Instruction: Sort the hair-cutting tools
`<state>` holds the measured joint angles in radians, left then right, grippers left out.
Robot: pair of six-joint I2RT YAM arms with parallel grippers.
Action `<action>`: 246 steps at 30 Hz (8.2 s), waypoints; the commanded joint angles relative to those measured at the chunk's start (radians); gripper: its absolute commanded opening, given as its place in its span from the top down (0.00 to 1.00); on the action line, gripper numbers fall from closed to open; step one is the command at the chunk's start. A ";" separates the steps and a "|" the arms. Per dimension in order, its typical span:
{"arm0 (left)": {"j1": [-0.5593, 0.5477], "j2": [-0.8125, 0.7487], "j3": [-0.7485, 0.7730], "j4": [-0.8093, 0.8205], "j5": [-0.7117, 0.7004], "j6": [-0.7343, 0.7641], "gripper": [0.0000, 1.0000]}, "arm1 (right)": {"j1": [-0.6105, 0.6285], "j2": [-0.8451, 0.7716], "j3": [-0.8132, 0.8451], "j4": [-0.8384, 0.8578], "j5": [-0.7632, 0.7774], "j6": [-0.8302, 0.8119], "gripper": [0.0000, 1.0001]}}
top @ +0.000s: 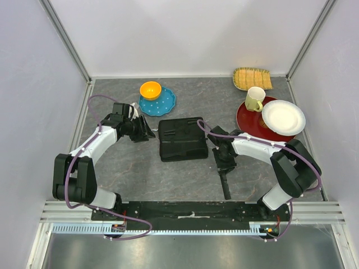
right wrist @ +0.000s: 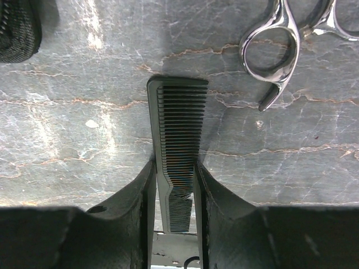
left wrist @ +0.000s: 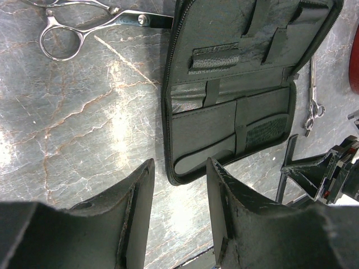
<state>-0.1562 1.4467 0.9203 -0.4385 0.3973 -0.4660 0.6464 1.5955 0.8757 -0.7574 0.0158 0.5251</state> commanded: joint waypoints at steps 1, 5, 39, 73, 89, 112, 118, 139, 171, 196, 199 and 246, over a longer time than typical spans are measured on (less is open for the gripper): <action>0.006 0.003 -0.001 0.034 0.029 -0.005 0.51 | 0.006 0.049 -0.026 0.081 0.010 0.023 0.68; 0.004 -0.003 -0.001 0.035 0.032 -0.005 0.51 | 0.004 0.027 0.017 0.047 0.021 0.027 0.68; 0.004 0.003 -0.018 0.044 0.052 -0.020 0.51 | 0.006 0.109 0.055 -0.122 -0.036 0.041 0.44; 0.004 0.009 -0.026 0.053 0.071 -0.025 0.51 | -0.001 0.077 0.108 -0.132 -0.024 0.038 0.66; 0.004 0.009 -0.029 0.057 0.072 -0.026 0.51 | -0.004 0.043 0.137 -0.181 0.004 -0.002 0.44; 0.004 0.009 -0.032 0.058 0.069 -0.026 0.51 | -0.007 0.135 0.016 -0.094 -0.111 -0.063 0.55; 0.006 0.011 -0.029 0.058 0.069 -0.026 0.51 | -0.007 0.144 0.017 -0.094 -0.091 -0.060 0.62; 0.004 0.011 -0.031 0.058 0.071 -0.025 0.51 | -0.007 0.066 0.143 -0.160 -0.048 -0.022 0.67; 0.004 0.014 -0.032 0.053 0.066 -0.025 0.51 | -0.037 0.101 -0.006 -0.048 -0.074 -0.033 0.55; 0.004 0.011 -0.028 0.052 0.066 -0.022 0.51 | -0.036 0.050 0.120 -0.120 -0.068 -0.002 0.65; 0.004 0.011 -0.028 0.053 0.066 -0.023 0.51 | -0.036 0.044 0.140 -0.132 -0.066 -0.004 0.65; 0.004 0.024 -0.021 0.050 0.072 -0.022 0.51 | -0.037 0.023 0.077 -0.072 -0.071 0.023 0.68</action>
<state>-0.1562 1.4635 0.8925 -0.4095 0.4484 -0.4675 0.6056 1.6386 0.9207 -0.8360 -0.0521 0.5308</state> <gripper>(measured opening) 0.491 0.335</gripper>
